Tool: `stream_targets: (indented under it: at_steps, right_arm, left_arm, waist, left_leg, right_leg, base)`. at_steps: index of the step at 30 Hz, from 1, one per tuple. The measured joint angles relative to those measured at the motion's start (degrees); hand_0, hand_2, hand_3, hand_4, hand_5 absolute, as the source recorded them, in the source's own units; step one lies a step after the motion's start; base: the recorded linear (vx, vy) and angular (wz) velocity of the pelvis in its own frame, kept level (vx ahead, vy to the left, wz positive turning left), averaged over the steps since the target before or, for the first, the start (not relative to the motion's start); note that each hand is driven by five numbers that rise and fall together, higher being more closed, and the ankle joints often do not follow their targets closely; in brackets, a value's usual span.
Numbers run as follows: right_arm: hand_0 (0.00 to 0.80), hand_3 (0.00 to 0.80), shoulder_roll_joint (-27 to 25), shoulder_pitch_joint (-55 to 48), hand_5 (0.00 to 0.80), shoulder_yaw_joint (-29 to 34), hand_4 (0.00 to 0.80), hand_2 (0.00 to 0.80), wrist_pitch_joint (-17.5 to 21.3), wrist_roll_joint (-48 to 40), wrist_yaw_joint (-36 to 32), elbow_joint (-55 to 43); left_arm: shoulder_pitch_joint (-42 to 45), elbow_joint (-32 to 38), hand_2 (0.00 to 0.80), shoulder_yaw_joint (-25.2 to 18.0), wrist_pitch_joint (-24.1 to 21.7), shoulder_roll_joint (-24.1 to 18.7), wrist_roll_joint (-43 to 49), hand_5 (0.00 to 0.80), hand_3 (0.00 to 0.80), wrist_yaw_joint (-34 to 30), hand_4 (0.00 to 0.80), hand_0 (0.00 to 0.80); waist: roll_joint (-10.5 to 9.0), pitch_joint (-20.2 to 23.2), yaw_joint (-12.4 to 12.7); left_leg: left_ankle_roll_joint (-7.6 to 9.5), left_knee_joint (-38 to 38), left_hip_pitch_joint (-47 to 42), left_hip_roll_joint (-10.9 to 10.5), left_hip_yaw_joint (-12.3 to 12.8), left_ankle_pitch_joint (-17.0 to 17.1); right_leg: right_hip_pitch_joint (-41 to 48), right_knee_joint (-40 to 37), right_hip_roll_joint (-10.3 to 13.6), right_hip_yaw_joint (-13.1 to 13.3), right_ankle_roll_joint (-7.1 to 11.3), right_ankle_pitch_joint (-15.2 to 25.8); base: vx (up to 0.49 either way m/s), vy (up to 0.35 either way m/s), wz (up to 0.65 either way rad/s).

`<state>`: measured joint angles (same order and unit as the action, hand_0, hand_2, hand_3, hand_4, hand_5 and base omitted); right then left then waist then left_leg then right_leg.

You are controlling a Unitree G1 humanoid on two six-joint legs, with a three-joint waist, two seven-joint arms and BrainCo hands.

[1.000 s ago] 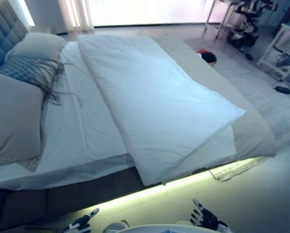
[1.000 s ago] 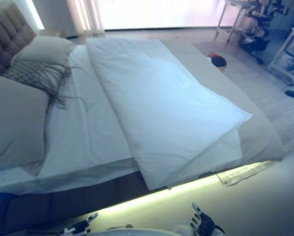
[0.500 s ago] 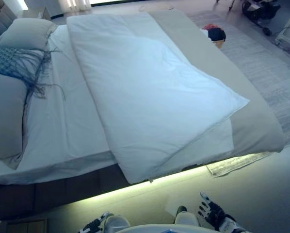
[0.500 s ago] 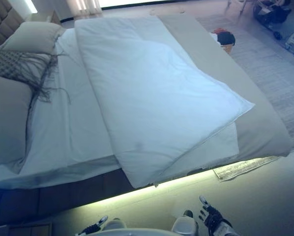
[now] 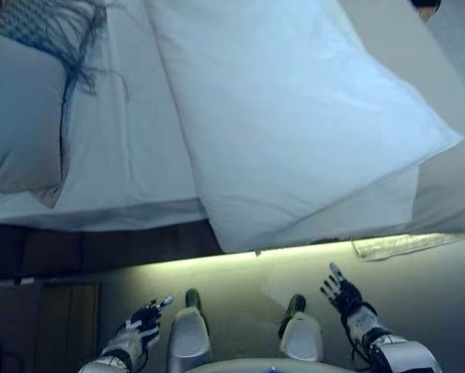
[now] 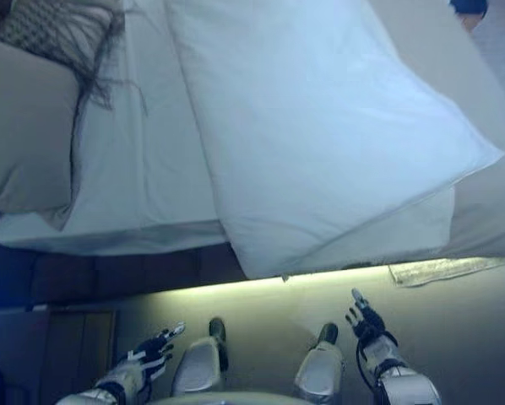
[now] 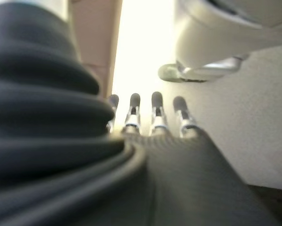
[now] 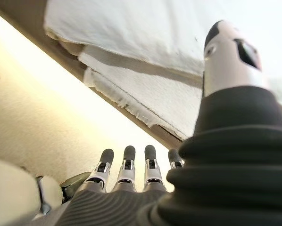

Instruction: Make the bed neatly

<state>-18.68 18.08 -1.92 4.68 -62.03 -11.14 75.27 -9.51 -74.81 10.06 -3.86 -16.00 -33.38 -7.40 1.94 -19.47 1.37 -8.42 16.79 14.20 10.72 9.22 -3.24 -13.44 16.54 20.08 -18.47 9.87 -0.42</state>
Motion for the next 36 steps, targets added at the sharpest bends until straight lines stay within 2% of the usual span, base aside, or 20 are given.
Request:
stream_targets:
  at_steps: [5,11,13,17,22,26,32,36]
  right_arm:
    - [0.0,0.0,-5.39,7.79,0.0,0.43,0.0,0.0,0.4,-4.0,4.59,-0.55]
    - [0.0,0.0,-11.46,15.68,0.0,1.53,0.0,0.0,0.55,-5.16,7.99,-0.92]
    - [0.0,0.0,-14.17,17.18,0.0,1.64,0.0,0.0,0.14,-5.6,7.92,-0.89]
    - [0.0,0.0,-18.65,18.99,0.0,1.79,0.0,0.0,-0.99,-5.64,6.06,-0.87]
    - [0.0,0.0,-22.0,21.05,0.0,1.24,0.0,0.0,-4.78,-5.53,3.64,-0.68]
    - [0.0,0.0,-27.1,27.52,0.0,1.16,0.0,0.0,-6.65,-5.23,2.86,-0.75]
    - [0.0,0.0,-31.31,37.3,0.0,-1.95,0.0,0.0,-7.77,-4.87,2.82,-1.09]
    - [0.0,0.0,-32.78,43.6,0.0,-6.17,0.0,0.0,-8.6,-3.68,2.91,-1.5]
  left_arm:
    - [-3.65,1.46,0.0,1.15,-1.06,-0.02,-4.86,0.0,0.0,-0.2,0.0,0.0]
    - [-4.63,2.99,0.0,2.9,-1.54,-0.07,-7.09,0.0,0.0,-0.48,0.0,0.0]
    - [-4.45,3.87,0.0,3.39,-1.48,-0.11,-8.46,0.0,0.0,-0.42,0.0,0.0]
    - [-4.06,6.14,0.0,3.41,-1.5,-0.4,-10.42,0.0,0.0,-0.38,0.0,0.0]
    - [-3.83,9.52,0.0,3.46,-1.63,-0.69,-12.01,0.0,0.0,-0.51,0.0,0.0]
    - [-3.34,10.56,0.0,3.41,-2.14,-1.04,-14.32,0.0,0.0,-1.38,0.0,0.0]
    - [-0.03,11.3,0.0,3.36,-3.24,-1.7,-15.9,0.0,0.0,-3.22,0.0,0.0]
    - [2.62,12.86,0.0,3.3,-3.29,-2.9,-17.43,0.0,0.0,-4.43,0.0,0.0]
  waist:
    - [1.14,-4.84,1.1]
    - [1.63,-7.63,1.64]
    - [2.12,-7.92,2.51]
    - [3.54,-8.91,2.67]
    - [4.42,-9.67,2.78]
    - [5.46,-10.2,3.2]
    - [5.71,-10.29,5.73]
    - [5.76,-10.3,6.17]
  left_leg:
    - [0.16,7.57,8.63,0.65,-1.56,-1.3]
    - [-0.31,13.2,16.11,1.2,-3.22,-1.93]
    - [-0.34,14.34,18.1,1.38,-3.27,-1.94]
    - [-0.32,16.16,21.55,1.3,-3.63,-1.94]
    - [-0.45,17.35,23.74,1.3,-3.81,-2.05]
    - [-0.48,19.92,28.68,1.28,-4.73,-2.07]
    - [-0.71,22.22,32.8,1.26,-5.59,-2.22]
    - [-0.94,24.48,35.99,1.25,-6.48,-2.63]
  right_leg:
    - [-9.65,10.2,1.56,2.03,-1.28,-3.14]
    - [-18.46,19.22,2.73,3.58,-2.64,-6.32]
    - [-21.24,20.93,2.73,4.37,-3.01,-6.65]
    - [-24.92,22.98,3.01,5.11,-3.37,-6.86]
    - [-27.5,24.74,3.19,5.56,-3.69,-7.39]
    - [-32.2,27.59,3.6,6.05,-4.42,-7.89]
    - [-37.11,31.62,4.12,6.7,-5.3,-9.42]
    - [-39.98,33.3,4.15,7.07,-5.51,-9.64]
  base:
    - [-0.074,-0.048,0.02]
    - [-0.053,-0.03,0.05]
    - [-0.052,0.001,-0.07]
    - [-0.022,0.01,0.0]
    - [0.019,0.002,-0.01]
    - [0.018,0.006,0.05]
    - [0.025,0.005,0.04]
    - [0.043,0.042,0.01]
